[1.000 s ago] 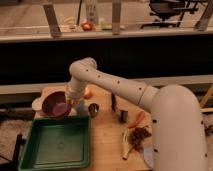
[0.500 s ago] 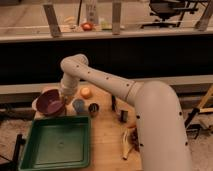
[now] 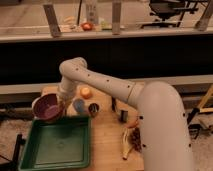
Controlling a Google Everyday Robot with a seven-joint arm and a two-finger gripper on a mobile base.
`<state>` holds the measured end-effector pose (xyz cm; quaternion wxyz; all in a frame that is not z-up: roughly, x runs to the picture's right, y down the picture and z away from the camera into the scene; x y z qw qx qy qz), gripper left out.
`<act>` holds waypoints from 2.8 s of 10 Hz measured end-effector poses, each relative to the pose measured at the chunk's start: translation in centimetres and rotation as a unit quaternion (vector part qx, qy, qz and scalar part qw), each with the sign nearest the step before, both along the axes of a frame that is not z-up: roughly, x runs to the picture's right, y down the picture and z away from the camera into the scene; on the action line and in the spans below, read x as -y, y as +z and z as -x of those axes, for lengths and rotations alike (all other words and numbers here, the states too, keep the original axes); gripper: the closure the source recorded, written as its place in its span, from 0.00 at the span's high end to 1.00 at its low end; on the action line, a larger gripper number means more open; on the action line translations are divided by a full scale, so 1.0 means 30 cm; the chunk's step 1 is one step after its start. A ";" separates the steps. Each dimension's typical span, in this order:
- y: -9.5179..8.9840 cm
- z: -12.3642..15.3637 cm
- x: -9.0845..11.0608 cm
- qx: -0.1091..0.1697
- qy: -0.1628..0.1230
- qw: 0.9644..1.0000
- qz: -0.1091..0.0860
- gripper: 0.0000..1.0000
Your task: Stack bowls into tray
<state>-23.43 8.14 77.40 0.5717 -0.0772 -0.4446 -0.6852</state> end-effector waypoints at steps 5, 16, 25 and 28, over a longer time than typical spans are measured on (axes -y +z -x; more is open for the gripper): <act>-0.066 0.092 -0.148 0.041 -0.030 0.998 0.028 0.00; -0.137 0.084 -0.416 0.009 -0.026 0.998 0.055 0.03; -0.121 0.060 -0.427 -0.009 -0.028 0.998 0.057 0.80; -0.118 0.060 -0.428 -0.008 -0.030 0.998 0.058 0.80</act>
